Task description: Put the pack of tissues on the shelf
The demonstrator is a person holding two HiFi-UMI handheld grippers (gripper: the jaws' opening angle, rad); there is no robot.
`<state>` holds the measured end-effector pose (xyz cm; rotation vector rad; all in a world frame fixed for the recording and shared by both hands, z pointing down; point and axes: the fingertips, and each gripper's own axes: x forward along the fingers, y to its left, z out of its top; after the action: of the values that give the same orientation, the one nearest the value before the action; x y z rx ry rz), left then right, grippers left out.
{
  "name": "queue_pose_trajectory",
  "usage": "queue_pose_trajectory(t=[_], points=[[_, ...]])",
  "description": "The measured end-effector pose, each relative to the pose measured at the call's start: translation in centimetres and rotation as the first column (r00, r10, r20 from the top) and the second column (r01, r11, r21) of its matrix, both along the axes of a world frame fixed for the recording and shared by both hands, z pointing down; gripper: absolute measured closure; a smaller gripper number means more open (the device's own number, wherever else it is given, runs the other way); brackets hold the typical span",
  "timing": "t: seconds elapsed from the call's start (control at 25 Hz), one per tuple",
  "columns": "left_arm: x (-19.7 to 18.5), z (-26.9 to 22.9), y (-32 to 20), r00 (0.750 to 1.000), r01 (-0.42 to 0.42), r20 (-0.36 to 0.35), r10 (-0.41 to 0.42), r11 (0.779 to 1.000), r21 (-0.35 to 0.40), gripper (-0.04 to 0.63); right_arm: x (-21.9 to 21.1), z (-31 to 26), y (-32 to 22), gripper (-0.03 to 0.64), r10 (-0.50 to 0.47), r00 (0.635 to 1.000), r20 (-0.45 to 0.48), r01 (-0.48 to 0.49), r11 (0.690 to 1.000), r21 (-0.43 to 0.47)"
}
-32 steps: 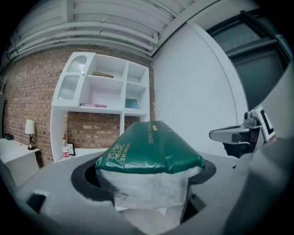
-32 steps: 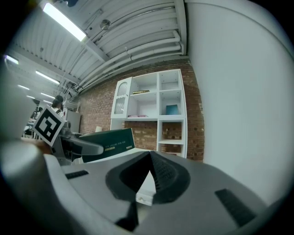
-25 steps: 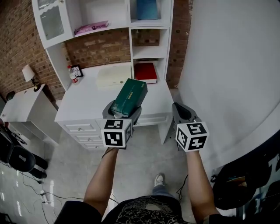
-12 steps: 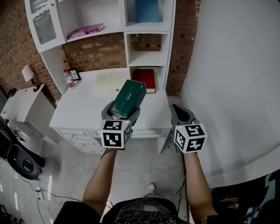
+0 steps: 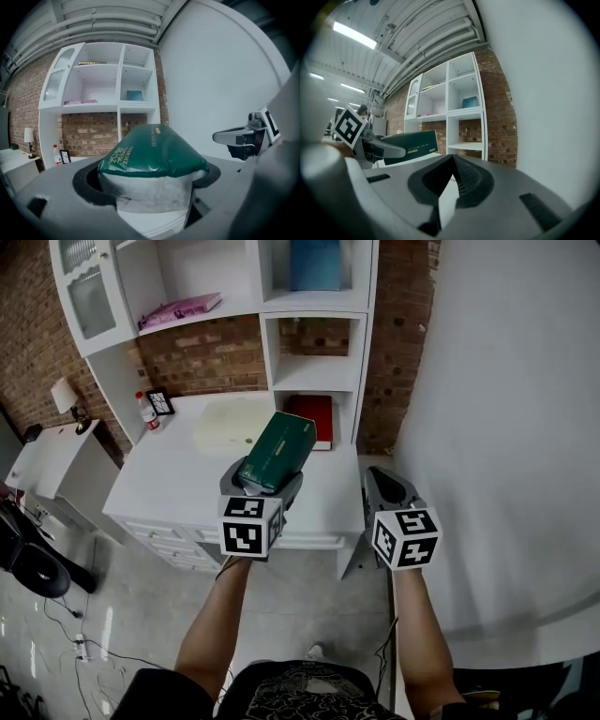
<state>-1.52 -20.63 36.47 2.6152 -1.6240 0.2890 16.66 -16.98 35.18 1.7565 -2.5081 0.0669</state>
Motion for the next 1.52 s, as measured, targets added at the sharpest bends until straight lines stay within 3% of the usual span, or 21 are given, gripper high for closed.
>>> queue_pose_trajectory(t=[0.72, 1.52], points=[[2.3, -0.4, -6.4, 1.0, -0.001, 0.016, 0.001, 1.0, 0.025, 0.132, 1.4, 0.0, -6.2, 0.613, -0.042, 0.999, -0.011, 0.042, 0.999, 0.023], [3.6, -1.1, -22.8, 0.993, -0.115, 0.003, 0.115, 0.993, 0.009, 0.132, -0.5, -1.4, -20.5, 0.613, 0.015, 0.998, -0.056, -0.014, 1.0, 0.014]])
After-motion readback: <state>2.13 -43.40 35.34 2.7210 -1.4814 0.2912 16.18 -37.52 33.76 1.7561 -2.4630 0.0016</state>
